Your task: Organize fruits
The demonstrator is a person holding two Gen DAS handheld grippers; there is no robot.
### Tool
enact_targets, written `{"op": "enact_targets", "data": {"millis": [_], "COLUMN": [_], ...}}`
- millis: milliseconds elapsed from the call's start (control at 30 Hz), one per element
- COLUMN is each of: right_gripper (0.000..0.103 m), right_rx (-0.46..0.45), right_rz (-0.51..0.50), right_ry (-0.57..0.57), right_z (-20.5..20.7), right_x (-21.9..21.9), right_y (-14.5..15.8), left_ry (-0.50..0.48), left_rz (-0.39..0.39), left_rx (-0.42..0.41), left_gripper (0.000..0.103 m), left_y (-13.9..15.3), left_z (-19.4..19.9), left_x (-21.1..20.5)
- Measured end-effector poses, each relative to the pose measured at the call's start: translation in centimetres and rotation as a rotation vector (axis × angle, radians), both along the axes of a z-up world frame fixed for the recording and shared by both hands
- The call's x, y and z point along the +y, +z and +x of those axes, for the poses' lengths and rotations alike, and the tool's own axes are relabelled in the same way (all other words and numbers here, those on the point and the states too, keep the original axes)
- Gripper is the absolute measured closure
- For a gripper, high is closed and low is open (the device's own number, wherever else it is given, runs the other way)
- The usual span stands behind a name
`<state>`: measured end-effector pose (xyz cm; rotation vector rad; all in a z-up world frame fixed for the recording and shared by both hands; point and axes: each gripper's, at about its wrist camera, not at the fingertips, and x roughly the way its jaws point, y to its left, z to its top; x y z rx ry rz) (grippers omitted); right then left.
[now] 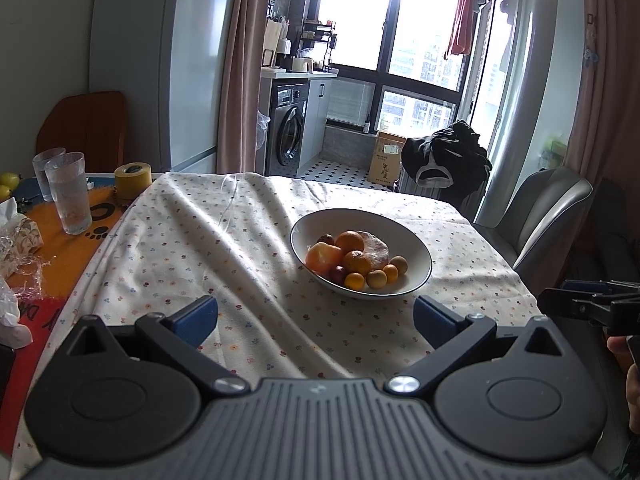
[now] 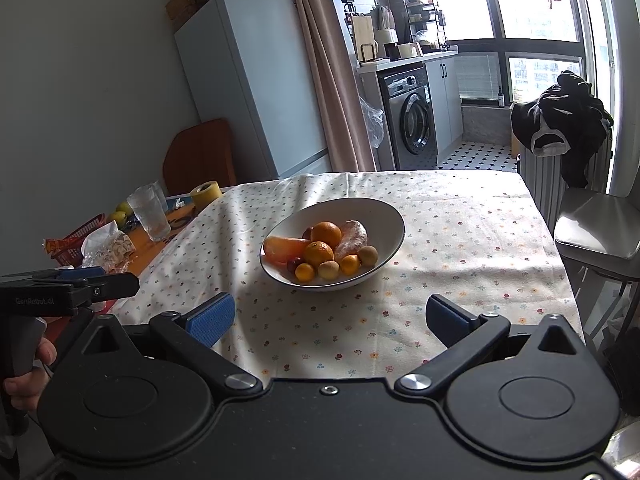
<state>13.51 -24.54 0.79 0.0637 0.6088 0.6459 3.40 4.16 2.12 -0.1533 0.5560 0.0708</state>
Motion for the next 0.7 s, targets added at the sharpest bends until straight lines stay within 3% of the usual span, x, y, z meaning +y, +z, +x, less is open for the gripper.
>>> {"op": "enact_targets", "data": {"millis": [700], "right_gripper": [0.0], "right_rx": [0.005], "right_rz": [0.005], "right_ry": [-0.001], "right_z": [0.07], "right_x": [-0.25], "right_y": [0.02], "left_ry": [-0.031], "left_rz": [0.017], "left_rx": [-0.003], "left_gripper": [0.0], "left_y": [-0.15], "left_z": [0.15], "left_x": [-0.74]}}
